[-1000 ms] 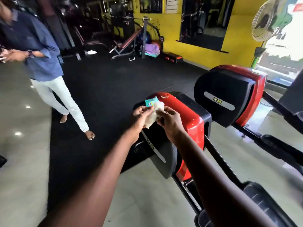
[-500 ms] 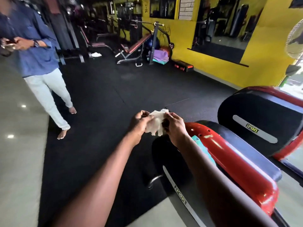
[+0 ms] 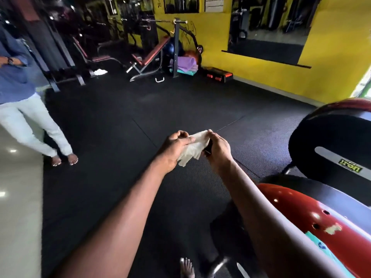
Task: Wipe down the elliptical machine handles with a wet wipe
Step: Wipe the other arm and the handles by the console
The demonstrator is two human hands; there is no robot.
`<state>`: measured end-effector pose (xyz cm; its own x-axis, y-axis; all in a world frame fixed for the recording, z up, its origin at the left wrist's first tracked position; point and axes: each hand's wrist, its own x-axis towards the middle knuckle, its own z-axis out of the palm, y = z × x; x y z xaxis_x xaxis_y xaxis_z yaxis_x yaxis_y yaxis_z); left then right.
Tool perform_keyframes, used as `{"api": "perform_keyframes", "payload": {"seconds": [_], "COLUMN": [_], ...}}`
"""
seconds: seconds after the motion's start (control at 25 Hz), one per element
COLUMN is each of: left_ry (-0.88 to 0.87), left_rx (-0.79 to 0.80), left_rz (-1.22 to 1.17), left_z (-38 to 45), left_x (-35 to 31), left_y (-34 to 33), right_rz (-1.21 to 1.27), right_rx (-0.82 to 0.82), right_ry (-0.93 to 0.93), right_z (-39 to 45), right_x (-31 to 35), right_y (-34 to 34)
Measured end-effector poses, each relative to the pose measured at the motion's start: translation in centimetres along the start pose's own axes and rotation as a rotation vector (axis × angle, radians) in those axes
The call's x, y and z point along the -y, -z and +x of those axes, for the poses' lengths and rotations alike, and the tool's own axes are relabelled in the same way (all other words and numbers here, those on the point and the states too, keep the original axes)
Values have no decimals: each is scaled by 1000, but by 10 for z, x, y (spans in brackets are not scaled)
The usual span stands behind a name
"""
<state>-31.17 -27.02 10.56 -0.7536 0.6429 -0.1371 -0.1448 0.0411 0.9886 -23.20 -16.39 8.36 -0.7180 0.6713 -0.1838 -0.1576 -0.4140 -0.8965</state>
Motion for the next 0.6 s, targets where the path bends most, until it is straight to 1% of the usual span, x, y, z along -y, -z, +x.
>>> {"api": "perform_keyframes", "payload": {"seconds": [0.08, 0.12, 0.24, 0.32, 0.36, 0.44, 0.6], "left_ry": [5, -11, -8, 24, 41, 16, -47], "left_rx": [8, 12, 40, 145, 218, 326, 420], "left_rz": [88, 120, 85, 40, 50, 111, 125], "left_z": [68, 98, 194, 249, 276, 325, 445], "left_x": [-19, -29, -59, -70, -71, -74, -89], "left_y": [11, 12, 11, 3, -3, -13, -41], "right_rz": [10, -3, -19, -11, -28, -52, -47], "right_rx": [31, 41, 3, -31, -61, -118, -238], "right_ry": [-14, 12, 103, 162, 183, 235, 359], "right_z": [63, 89, 172, 222, 248, 294, 391], "right_x": [9, 15, 39, 59, 69, 83, 104], "right_y": [-20, -28, -46, -50, -49, -41, -24]}}
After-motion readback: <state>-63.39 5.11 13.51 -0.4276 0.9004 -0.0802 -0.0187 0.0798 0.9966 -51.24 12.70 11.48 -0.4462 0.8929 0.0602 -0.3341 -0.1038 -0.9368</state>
